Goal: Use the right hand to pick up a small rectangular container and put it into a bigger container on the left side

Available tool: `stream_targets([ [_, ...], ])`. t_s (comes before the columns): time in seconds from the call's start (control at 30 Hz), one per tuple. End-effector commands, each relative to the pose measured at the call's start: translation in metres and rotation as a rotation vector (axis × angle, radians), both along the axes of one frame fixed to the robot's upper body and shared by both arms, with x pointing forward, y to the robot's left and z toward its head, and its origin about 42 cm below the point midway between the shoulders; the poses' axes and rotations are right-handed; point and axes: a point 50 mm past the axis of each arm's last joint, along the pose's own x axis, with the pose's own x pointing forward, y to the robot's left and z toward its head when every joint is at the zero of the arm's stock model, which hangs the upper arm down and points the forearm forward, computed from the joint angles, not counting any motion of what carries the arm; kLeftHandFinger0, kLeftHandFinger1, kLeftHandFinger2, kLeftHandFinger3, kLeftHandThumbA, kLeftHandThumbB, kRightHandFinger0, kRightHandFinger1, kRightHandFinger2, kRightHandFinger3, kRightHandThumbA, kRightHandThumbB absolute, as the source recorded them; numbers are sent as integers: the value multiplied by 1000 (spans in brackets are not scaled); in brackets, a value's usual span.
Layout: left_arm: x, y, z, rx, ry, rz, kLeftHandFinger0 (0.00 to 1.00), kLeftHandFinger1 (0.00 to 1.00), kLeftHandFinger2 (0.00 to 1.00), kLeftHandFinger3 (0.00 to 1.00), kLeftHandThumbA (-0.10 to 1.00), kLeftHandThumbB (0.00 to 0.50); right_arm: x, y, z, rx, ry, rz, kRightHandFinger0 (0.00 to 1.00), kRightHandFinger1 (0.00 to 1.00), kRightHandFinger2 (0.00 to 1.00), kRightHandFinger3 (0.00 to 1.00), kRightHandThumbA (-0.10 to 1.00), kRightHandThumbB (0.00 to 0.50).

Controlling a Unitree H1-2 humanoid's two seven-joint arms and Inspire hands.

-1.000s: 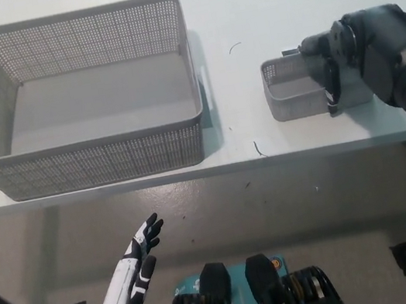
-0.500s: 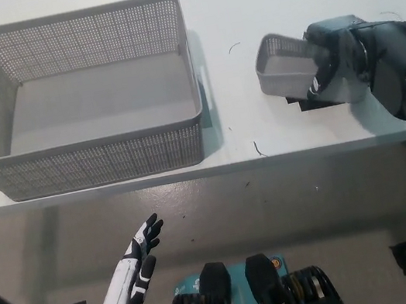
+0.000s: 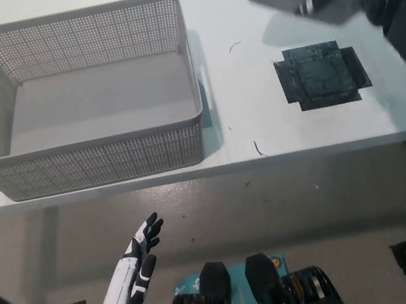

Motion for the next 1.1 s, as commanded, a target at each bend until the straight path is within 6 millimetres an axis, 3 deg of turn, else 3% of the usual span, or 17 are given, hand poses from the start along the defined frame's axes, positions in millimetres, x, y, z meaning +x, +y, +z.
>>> stream_targets([
  [0.0, 6, 4, 16, 33, -81, -21, 1000, 1000, 1000, 1000, 1000, 308, -30, 40, 216, 202, -555, 241, 0, 371, 766, 878, -100, 183],
  [0.07, 7, 3, 16, 27, -79, -27, 1000, 1000, 1000, 1000, 1000, 305, -35, 63, 225, 189, -570, 265, 0, 370, 771, 908, -100, 182],
  [0.13, 8, 2, 17, 27, -81, -29, 1000, 1000, 1000, 1000, 1000, 310, -40, 83, 229, 174, -586, 314, 0, 399, 796, 942, -100, 217],
  [0.23, 8, 1, 18, 40, -89, -27, 1000, 1000, 1000, 1000, 1000, 302, -46, 110, 232, 134, -590, 363, 0, 406, 772, 901, -100, 234],
  [0.3, 8, 1, 19, 37, -86, -28, 1000, 1000, 1000, 1000, 1000, 307, -51, 139, 232, 86, -585, 387, 0, 410, 802, 945, -100, 217],
  [0.4, 9, 1, 21, 31, -78, -32, 1000, 1000, 1000, 1000, 1000, 322, -55, 164, 229, 58, -571, 429, 2, 452, 881, 999, -100, 216],
  [0.47, 12, 1, 24, 29, -77, -37, 1000, 1000, 1000, 1000, 1000, 326, -58, 176, 229, 46, -568, 437, 6, 455, 880, 995, -100, 228],
  [0.57, 17, 1, 26, 29, -86, -47, 1000, 1000, 1000, 1000, 1000, 306, -62, 204, 220, 22, -542, 434, 0, 420, 841, 930, -100, 230],
  [0.67, 17, 0, 28, 53, -96, -49, 1000, 1000, 1000, 1000, 1000, 289, -68, 239, 194, 21, -494, 463, 0, 336, 726, 573, -100, 258],
  [0.73, 18, 0, 28, 50, -91, -49, 1000, 1000, 1000, 1000, 1000, 297, -70, 253, 183, 22, -444, 465, 5, 361, 732, 550, -100, 273],
  [0.77, 18, 0, 28, 49, -90, -49, 1000, 1000, 1000, 1000, 1000, 302, -72, 263, 173, 23, -422, 464, 43, 411, 795, 634, -100, 292],
  [0.8, 17, -1, 28, 49, -89, -50, 1000, 1000, 1000, 1000, 1000, 302, -73, 268, 168, 16, -413, 461, 78, 384, 682, 540, -100, 298],
  [0.83, 17, -1, 28, 49, -89, -51, 1000, 1000, 1000, 1000, 1000, 301, -73, 271, 164, 7, -410, 460, 51, 349, 606, 489, -100, 299],
  [0.87, 18, -1, 28, 46, -89, -53, 1000, 1000, 1000, 1000, 1000, 295, -75, 276, 156, -2, -405, 459, 0, 243, 511, 359, -100, 278],
  [0.97, 19, -1, 29, 54, -97, -56, 1000, 1000, 1000, 1000, 1000, 289, -75, 285, 139, 19, -350, 463, 0, 228, 567, 390, -100, 270],
  [1.0, 20, 0, 29, 69, -103, -55, 1000, 1000, 1000, 1000, 1000, 288, -75, 289, 125, 2, -327, 450, 0, 187, 550, 412, -100, 288],
  [1.07, 21, 0, 30, 73, -106, -58, 1000, 1000, 1000, 1000, 1000, 288, -74, 289, 117, -17, -311, 432, 0, 171, 549, 450, -100, 280],
])
